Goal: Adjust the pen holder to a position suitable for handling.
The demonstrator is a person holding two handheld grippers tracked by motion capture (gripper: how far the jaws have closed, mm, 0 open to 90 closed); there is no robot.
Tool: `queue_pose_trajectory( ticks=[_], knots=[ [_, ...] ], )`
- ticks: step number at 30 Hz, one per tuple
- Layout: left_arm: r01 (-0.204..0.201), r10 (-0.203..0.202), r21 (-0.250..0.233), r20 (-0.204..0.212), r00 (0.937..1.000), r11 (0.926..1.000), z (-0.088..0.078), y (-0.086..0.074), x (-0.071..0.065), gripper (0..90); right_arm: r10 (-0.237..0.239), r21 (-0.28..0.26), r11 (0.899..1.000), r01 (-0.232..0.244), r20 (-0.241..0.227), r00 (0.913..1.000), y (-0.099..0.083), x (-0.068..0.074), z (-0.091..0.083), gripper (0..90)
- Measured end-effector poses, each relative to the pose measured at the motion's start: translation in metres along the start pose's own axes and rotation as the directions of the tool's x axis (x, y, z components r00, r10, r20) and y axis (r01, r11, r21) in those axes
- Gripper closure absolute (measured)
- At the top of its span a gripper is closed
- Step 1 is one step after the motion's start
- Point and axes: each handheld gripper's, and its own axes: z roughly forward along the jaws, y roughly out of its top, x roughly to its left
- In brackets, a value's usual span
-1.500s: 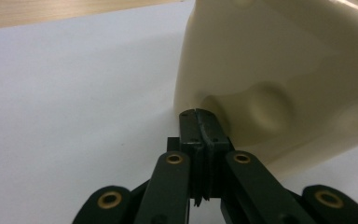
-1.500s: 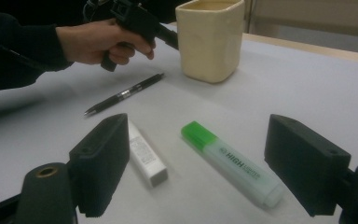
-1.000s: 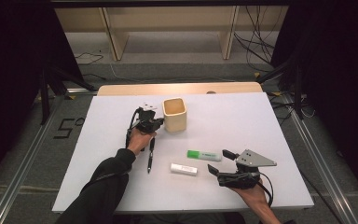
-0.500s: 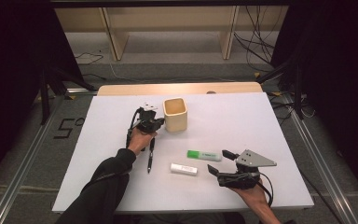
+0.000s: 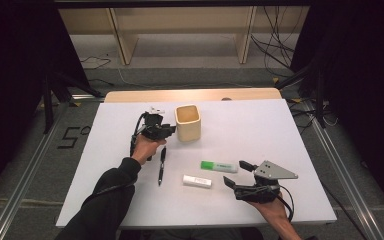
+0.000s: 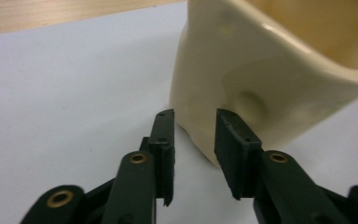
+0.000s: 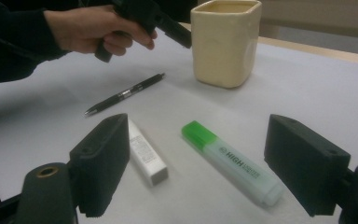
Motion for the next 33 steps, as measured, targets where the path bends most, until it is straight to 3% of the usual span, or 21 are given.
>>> queue_pose_trajectory(
  ticks=[3,7,8,13,17,26,33],
  knots=[
    [-0.028,0.029,0.03,-0.01,0.9995,0.9991,-0.01,0.002,-0.005,55.0,0.002,0.0,1.0,-0.002,0.001,1.0,0.0,0.0,0.0,23.3],
    [-0.029,0.03,0.073,-0.022,0.9993,0.9969,-0.022,0.003,-0.008,46.6,-0.001,0.0,1.0,0.001,0.001,1.0,0.0,0.0,0.0,23.3],
    [-0.037,0.04,0.093,-0.028,0.9988,0.995,-0.026,0.003,-0.009,40.2,-0.001,-0.001,1.0,0.001,0.003,1.0,0.0,0.0,0.0,23.2],
    [-0.076,0.082,0.147,-0.038,0.9958,0.9861,-0.037,0.0,-0.018,32.6,0.0,0.002,1.0,0.0,0.003,1.0,0.0,0.0,0.0,23.3],
    [-0.078,0.086,0.195,-0.032,0.9958,0.9777,-0.04,-0.008,-0.023,26.7,-0.002,0.001,1.0,0.002,0.004,1.0,0.0,0.001,0.0,23.2],
    [-0.09,0.106,0.272,-0.048,0.9932,0.9583,-0.047,-0.025,-0.026,20.7,-0.002,0.004,1.0,0.002,0.005,1.0,0.0,0.001,0.0,23.2],
    [-0.083,0.103,0.295,-0.051,0.9934,0.9519,-0.049,-0.033,-0.027,19.4,-0.006,0.003,1.0,0.006,0.007,1.0,0.0,0.001,-0.001,23.2]
  ],
)
